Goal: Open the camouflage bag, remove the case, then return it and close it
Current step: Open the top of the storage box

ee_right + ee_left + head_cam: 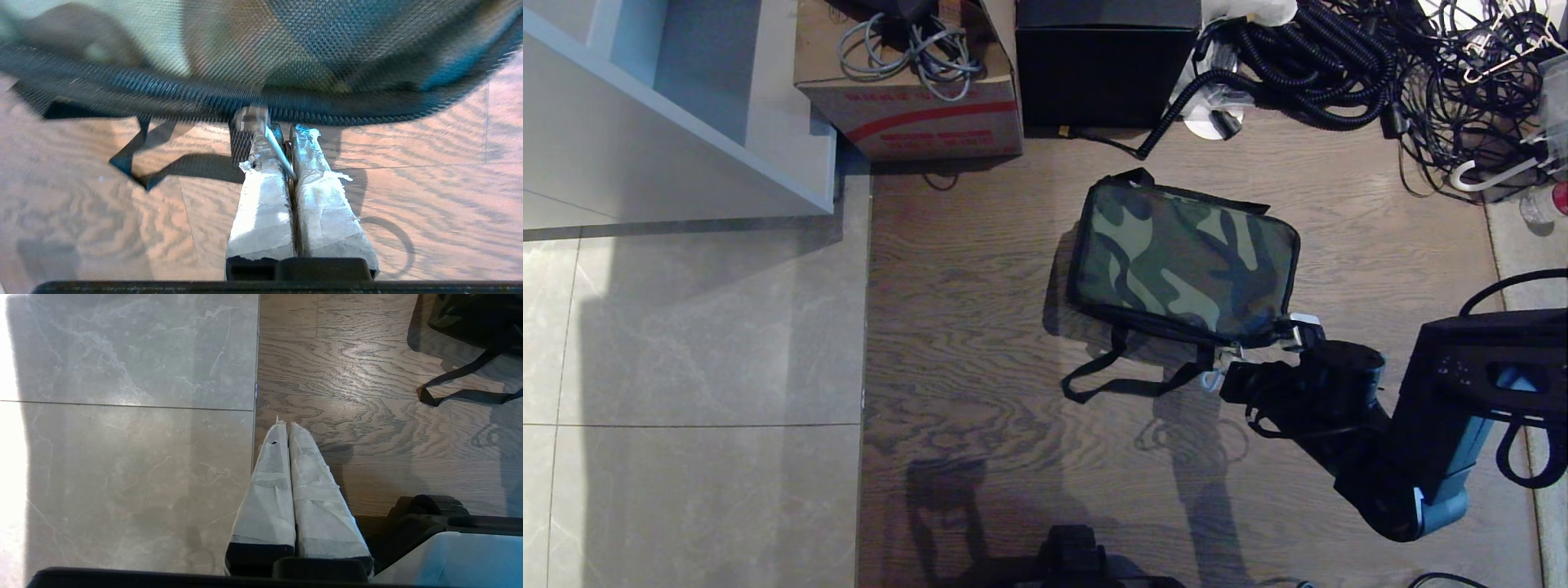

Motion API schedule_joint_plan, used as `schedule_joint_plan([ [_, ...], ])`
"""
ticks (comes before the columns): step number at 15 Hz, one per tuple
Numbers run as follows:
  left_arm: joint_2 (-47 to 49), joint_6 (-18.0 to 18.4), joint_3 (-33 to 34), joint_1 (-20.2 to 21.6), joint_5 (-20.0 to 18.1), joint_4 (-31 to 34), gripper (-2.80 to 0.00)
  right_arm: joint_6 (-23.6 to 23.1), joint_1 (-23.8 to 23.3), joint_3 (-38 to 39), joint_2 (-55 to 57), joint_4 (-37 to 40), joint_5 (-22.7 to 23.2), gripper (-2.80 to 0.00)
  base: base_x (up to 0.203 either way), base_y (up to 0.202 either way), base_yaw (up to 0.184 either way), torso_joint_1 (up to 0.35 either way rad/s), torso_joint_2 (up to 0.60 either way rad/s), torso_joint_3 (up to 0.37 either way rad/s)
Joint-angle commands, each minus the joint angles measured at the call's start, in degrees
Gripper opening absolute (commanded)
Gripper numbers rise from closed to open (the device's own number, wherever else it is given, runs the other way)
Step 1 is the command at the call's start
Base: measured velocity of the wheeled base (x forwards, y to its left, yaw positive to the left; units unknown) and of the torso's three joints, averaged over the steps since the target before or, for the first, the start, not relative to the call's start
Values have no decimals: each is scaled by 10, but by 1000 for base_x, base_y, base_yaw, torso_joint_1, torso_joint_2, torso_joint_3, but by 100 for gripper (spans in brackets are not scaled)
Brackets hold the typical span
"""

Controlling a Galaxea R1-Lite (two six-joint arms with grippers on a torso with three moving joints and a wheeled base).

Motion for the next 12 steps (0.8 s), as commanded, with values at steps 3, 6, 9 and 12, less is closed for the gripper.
schedule_joint_plan([
  [3, 0, 0, 0, 0, 0, 0, -280, -5, -31, 24, -42, -5, 56, -280, 0, 0, 0, 0, 0, 0],
  [6, 0, 0, 0, 0, 0, 0, -280, -19, -98, 24, -56, -5, 152, -280, 0, 0, 0, 0, 0, 0],
  [9, 0, 0, 0, 0, 0, 0, -280, -59, -173, 43, -59, -5, 281, -280, 0, 0, 0, 0, 0, 0],
  [12, 0, 0, 0, 0, 0, 0, -280, -72, -211, 51, -57, -5, 333, -280, 0, 0, 0, 0, 0, 0],
])
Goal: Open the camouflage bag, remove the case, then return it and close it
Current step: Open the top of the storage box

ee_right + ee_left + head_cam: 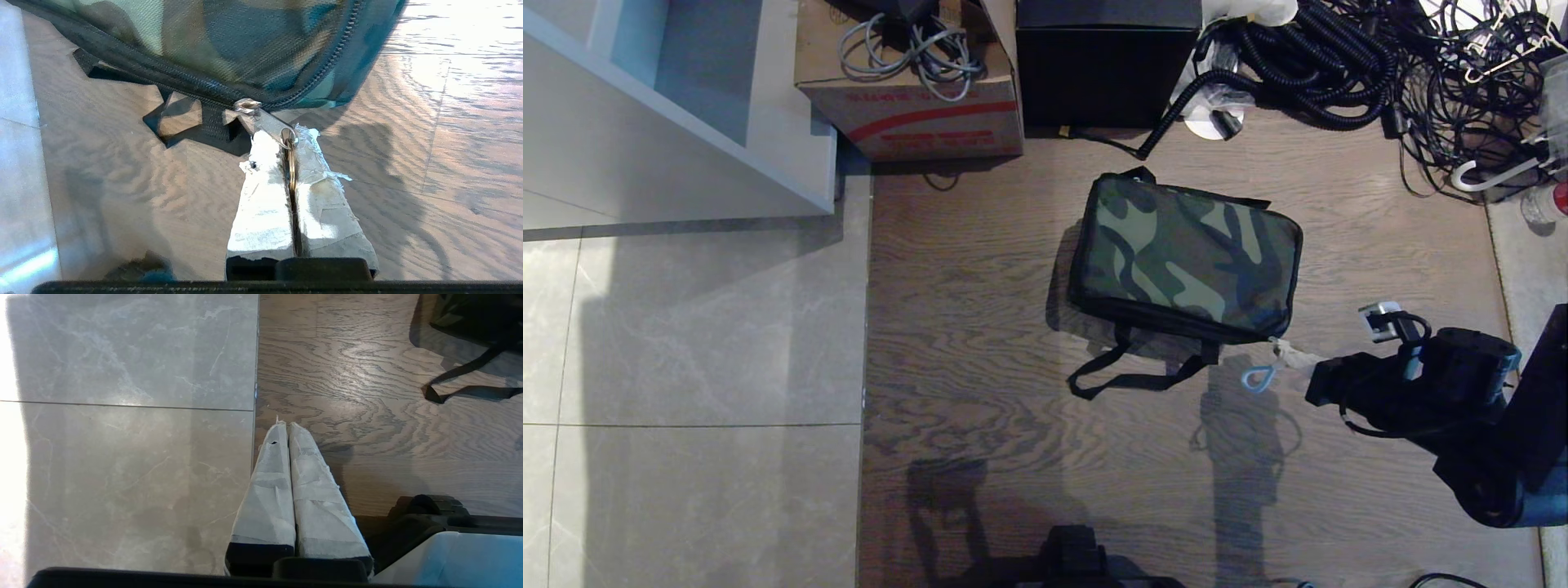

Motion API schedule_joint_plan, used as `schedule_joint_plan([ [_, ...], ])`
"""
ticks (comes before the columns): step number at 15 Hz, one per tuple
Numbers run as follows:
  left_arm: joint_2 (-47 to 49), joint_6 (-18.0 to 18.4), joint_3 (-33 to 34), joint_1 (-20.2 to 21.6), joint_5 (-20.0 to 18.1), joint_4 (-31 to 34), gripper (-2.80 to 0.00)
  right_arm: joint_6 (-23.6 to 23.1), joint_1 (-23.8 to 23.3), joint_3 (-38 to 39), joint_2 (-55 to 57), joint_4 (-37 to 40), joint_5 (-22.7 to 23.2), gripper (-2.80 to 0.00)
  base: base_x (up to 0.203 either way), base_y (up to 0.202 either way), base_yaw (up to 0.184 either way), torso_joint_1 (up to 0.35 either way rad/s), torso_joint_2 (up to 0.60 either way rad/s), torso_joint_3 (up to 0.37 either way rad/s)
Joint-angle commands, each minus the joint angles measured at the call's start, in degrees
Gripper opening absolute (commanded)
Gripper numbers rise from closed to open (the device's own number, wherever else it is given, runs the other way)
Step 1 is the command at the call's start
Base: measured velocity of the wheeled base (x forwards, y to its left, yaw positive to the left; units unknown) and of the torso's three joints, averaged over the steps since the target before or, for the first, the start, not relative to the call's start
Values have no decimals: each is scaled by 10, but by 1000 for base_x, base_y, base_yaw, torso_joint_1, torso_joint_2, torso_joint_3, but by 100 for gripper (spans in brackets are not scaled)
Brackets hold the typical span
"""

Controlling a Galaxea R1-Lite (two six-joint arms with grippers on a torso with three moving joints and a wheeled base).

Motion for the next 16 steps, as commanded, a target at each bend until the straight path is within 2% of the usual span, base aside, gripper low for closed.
schedule_joint_plan([
  [1, 0, 0, 0, 0, 0, 0, -280, -1, -17, 3, 3, -5, 7, -280, 0, 0, 0, 0, 0, 0],
  [6, 0, 0, 0, 0, 0, 0, -280, -1, -30, -19, 12, -5, 5, -280, 0, 0, 0, 0, 0, 0],
  [8, 0, 0, 0, 0, 0, 0, -280, -21, -38, -31, 16, -5, 5, -280, 0, 0, 0, 0, 0, 0],
  [12, 0, 0, 0, 0, 0, 0, -280, -15, -23, 23, 17, -5, 6, -280, 0, 0, 0, 0, 0, 0],
  [16, 0, 0, 0, 0, 0, 0, -280, -3, -9, 40, 7, -5, 2, -280, 0, 0, 0, 0, 0, 0],
])
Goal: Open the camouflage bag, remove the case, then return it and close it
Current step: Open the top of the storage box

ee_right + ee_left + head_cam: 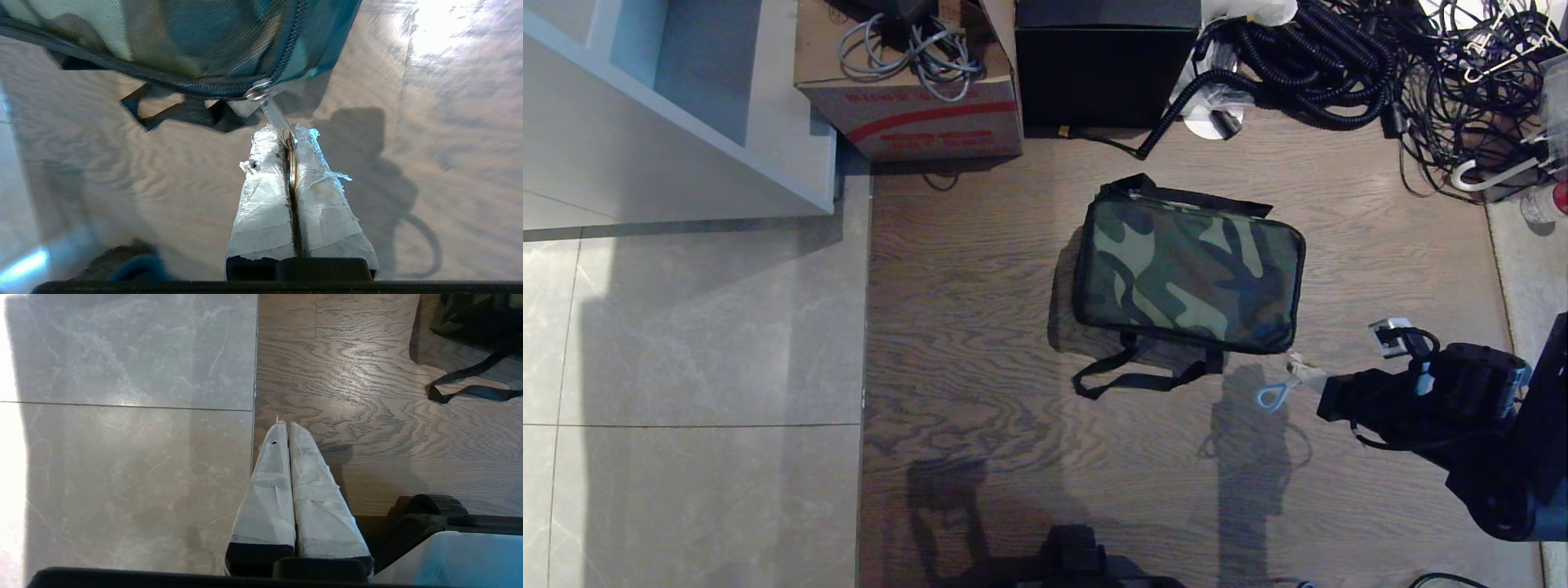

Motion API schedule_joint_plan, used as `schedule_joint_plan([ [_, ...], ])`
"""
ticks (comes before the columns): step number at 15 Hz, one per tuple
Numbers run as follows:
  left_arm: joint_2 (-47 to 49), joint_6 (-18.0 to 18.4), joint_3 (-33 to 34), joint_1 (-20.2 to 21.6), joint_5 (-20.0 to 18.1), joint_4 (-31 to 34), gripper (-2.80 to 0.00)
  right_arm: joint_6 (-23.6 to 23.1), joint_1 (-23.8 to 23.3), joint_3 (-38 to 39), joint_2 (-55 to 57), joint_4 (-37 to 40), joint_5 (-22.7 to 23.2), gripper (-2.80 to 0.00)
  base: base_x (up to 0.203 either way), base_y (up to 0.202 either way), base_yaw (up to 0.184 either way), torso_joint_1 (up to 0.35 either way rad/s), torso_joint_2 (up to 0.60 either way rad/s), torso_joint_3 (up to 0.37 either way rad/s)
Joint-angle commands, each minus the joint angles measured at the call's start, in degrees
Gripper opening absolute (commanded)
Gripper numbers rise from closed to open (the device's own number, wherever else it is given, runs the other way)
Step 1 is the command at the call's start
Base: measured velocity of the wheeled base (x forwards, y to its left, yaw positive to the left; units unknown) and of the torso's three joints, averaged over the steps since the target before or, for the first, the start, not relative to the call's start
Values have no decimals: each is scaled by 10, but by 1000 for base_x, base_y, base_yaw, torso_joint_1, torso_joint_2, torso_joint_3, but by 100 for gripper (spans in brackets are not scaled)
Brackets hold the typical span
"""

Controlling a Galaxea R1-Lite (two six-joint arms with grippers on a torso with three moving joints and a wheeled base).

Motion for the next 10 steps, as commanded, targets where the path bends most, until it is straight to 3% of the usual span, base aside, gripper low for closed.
schedule_joint_plan([
  [1, 0, 0, 0, 0, 0, 0, -280, 22, 19, 25, -20, -4, 2, -280, 0, 0, 0, 0, 0, 0],
  [9, 0, 0, 0, 0, 0, 0, -280, 203, 123, 89, -109, 50, -20, -280, 0, 0, 0, 0, 0, 0],
  [10, 0, 0, 0, 0, 0, 0, -280, 203, 123, 89, -105, 48, -25, -280, 0, 0, 0, 0, 0, 0],
])
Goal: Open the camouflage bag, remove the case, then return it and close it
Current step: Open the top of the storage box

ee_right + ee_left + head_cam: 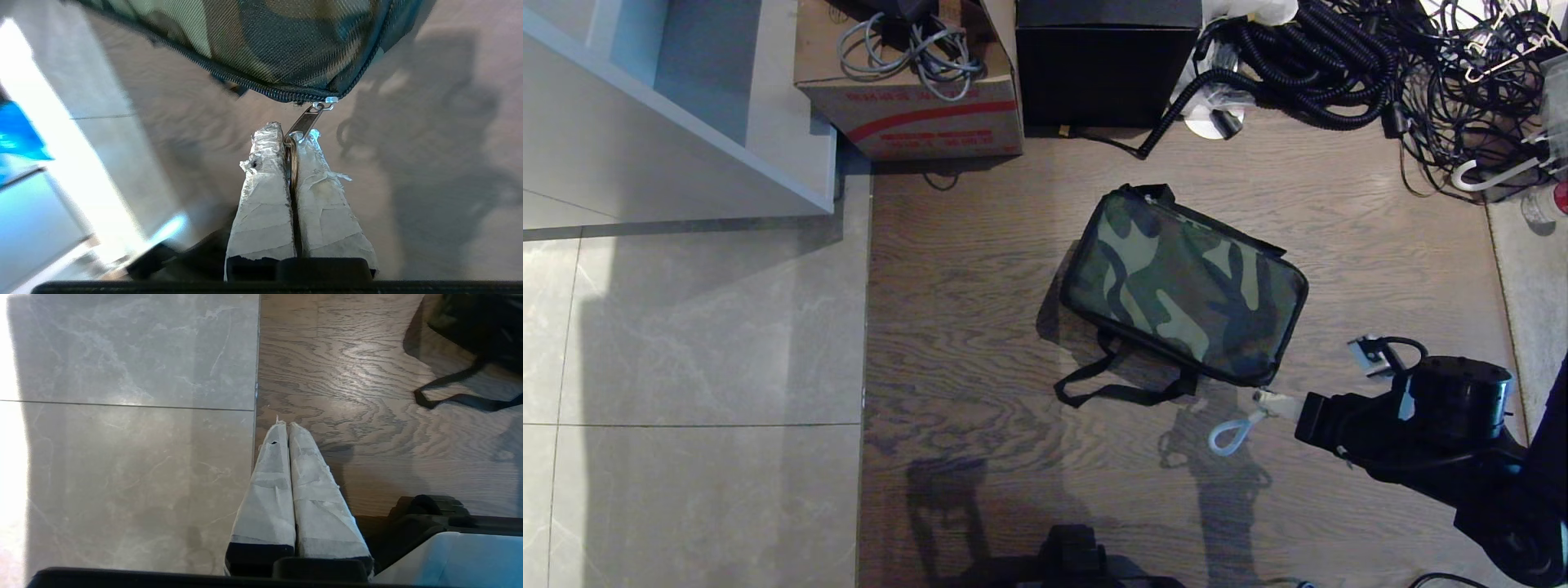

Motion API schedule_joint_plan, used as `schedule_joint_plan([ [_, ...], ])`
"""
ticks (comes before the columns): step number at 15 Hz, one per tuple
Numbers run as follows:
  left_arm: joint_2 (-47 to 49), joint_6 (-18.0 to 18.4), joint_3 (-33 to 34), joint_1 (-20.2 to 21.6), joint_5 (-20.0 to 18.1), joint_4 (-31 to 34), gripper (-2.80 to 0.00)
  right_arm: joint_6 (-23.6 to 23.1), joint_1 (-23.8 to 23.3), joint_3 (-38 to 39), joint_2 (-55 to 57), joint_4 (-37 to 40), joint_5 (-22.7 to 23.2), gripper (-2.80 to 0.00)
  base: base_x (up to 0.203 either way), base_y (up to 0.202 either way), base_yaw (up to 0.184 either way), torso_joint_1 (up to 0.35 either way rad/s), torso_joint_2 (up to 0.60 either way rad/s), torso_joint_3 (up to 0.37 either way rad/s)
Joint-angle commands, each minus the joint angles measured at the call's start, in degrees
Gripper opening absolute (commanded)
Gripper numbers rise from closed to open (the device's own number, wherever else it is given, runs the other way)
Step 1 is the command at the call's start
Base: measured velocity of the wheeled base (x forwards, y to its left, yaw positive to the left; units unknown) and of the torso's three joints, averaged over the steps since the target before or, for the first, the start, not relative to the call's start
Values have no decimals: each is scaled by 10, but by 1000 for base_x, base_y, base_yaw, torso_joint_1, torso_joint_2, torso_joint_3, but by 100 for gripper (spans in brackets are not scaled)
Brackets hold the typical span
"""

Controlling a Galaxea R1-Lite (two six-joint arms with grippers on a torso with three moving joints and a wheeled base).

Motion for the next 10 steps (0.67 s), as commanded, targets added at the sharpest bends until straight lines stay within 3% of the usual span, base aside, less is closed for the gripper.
schedule_joint_plan([
  [1, 0, 0, 0, 0, 0, 0, -280, 2, 7, 0, 3, -9, -12, -280, 0, 0, 0, 0, 0, 0],
  [3, 0, 0, 0, 0, 0, 0, -280, -32, -2, -7, 26, -12, -24, -280, 0, 0, 0, 0, 0, 0],
  [7, 0, 0, 0, 0, 0, 0, -280, -167, -55, -4, 55, -12, -21, -280, 0, 0, 0, 0, 0, 0],
  [10, 0, 0, 0, 0, 0, 0, -280, -221, -87, -18, 55, -8, -21, -280, 0, 0, 0, 0, 0, 0],
])
